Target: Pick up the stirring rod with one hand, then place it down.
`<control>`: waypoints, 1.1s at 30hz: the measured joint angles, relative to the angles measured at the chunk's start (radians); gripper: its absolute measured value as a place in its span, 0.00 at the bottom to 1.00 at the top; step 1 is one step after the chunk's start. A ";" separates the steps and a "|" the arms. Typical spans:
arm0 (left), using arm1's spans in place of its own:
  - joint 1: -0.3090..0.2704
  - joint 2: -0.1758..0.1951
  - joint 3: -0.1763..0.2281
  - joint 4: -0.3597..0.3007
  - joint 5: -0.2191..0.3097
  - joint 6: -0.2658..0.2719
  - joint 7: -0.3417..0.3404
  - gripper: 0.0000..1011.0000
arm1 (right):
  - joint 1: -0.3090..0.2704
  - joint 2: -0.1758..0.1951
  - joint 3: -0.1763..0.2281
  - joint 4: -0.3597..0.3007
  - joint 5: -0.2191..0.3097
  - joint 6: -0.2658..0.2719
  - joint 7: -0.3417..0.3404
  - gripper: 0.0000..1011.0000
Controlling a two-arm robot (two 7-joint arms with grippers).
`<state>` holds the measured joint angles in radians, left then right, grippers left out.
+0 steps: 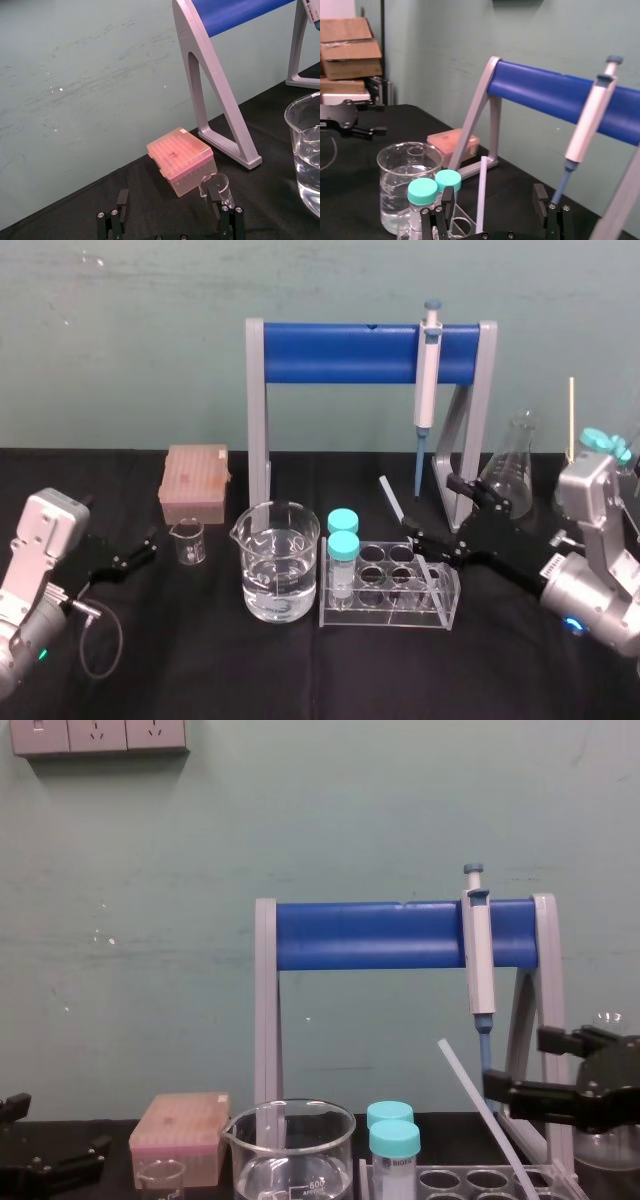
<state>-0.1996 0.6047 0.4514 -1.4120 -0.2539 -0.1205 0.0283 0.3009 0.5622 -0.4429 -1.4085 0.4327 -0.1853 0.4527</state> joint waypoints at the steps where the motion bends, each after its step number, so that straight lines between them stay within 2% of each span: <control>1: 0.000 0.000 0.000 0.000 0.000 0.000 0.000 0.99 | 0.007 -0.005 -0.001 0.007 0.003 0.003 0.010 0.99; 12: 0.000 0.000 0.000 0.000 0.000 0.000 0.000 0.99 | 0.097 -0.073 -0.010 0.136 0.056 0.086 0.138 0.99; 19: 0.000 0.000 0.000 0.000 0.000 0.000 0.000 0.99 | 0.147 -0.110 -0.012 0.217 0.083 0.137 0.192 0.99; 25: 0.000 0.000 0.000 0.000 0.000 0.000 0.000 0.99 | 0.173 -0.131 -0.019 0.264 0.090 0.163 0.209 0.99; 33: 0.000 0.000 0.000 0.000 0.000 0.000 0.000 0.99 | 0.188 -0.143 -0.021 0.289 0.093 0.173 0.211 0.99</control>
<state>-0.1995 0.6047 0.4514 -1.4120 -0.2539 -0.1205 0.0283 0.4884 0.4196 -0.4643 -1.1197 0.5256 -0.0122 0.6639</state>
